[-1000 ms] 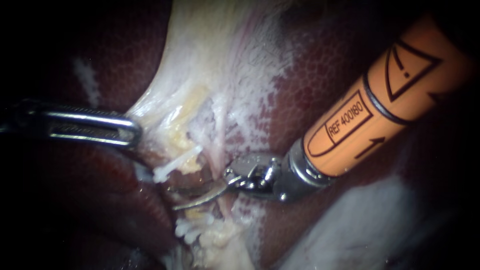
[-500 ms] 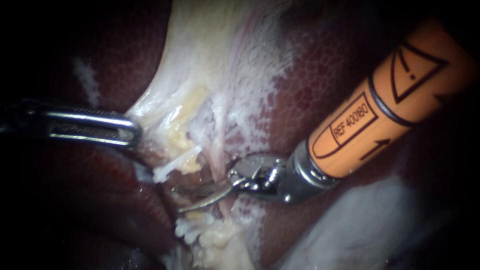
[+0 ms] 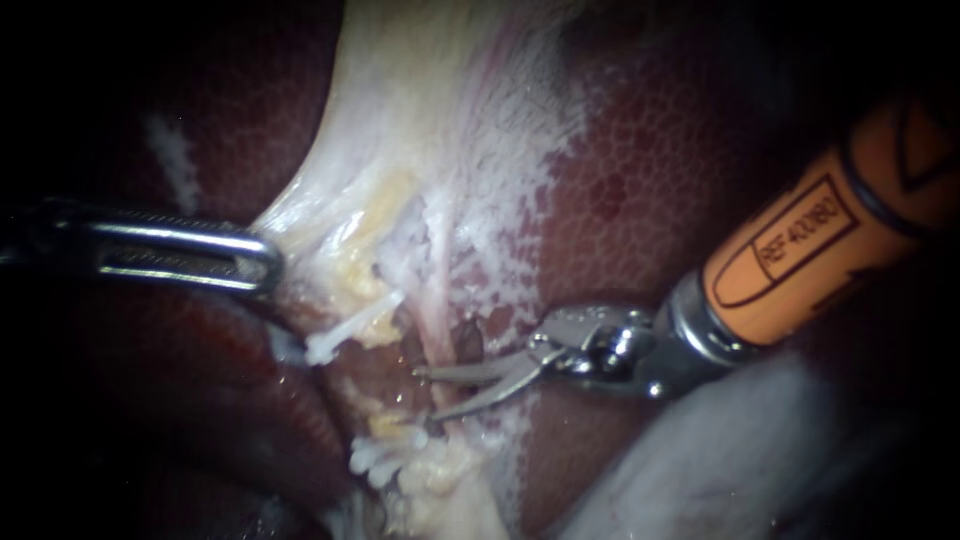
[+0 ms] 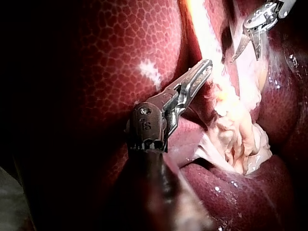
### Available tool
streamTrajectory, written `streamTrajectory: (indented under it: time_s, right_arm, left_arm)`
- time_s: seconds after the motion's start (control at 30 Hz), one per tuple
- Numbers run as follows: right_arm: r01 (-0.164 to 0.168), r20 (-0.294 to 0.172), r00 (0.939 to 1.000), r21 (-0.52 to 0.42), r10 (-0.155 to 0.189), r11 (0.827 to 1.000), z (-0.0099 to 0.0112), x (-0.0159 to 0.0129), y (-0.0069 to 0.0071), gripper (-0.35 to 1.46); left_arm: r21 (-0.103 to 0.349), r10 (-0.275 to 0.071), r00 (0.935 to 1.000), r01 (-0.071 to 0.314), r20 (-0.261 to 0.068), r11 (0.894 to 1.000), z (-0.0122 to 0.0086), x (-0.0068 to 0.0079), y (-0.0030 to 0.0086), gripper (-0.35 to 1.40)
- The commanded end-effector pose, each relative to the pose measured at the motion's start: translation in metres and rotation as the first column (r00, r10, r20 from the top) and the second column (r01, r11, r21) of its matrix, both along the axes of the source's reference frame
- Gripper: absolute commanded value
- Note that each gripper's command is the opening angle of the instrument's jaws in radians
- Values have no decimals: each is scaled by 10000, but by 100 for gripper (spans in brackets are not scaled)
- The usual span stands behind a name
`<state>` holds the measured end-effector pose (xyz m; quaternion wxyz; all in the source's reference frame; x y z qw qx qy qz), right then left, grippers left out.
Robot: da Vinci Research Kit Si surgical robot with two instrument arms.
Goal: Go back from the cut left tube
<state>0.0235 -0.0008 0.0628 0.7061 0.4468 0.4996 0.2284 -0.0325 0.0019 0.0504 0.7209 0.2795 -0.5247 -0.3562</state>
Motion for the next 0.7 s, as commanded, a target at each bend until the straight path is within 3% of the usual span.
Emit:
streamTrajectory:
  time_s: [0.03, 0.17, 0.37, 0.5, 0.7]
  right_arm:
    - [-101, 27, 9999, -147, 101, 9998, -2, -5, 3, 99]
    - [-513, -25, 9987, -1333, 514, 9897, -10, -24, 16, 115]
    - [-919, -21, 9954, -2985, 956, 9500, -16, -43, 25, 126]
    - [-1077, 34, 9928, -4135, 1198, 9041, -18, -50, 26, 131]
    - [-1200, 473, 9821, -5895, 1824, 7988, -23, -55, 23, 141]
  left_arm:
    - [1, 1, 10000, -1, 1, 10000, 1, 0, 0, -35]
    - [-1, 1, 10000, -1, 0, 10000, 1, 0, 0, -35]
    - [-8, 3, 10000, -3, -1, 10000, 3, 0, -1, -35]
    - [-8, 2, 10000, -2, -1, 10000, 4, 0, 0, -35]
    - [-9, 3, 10000, -3, -1, 10000, 5, 1, 0, -35]
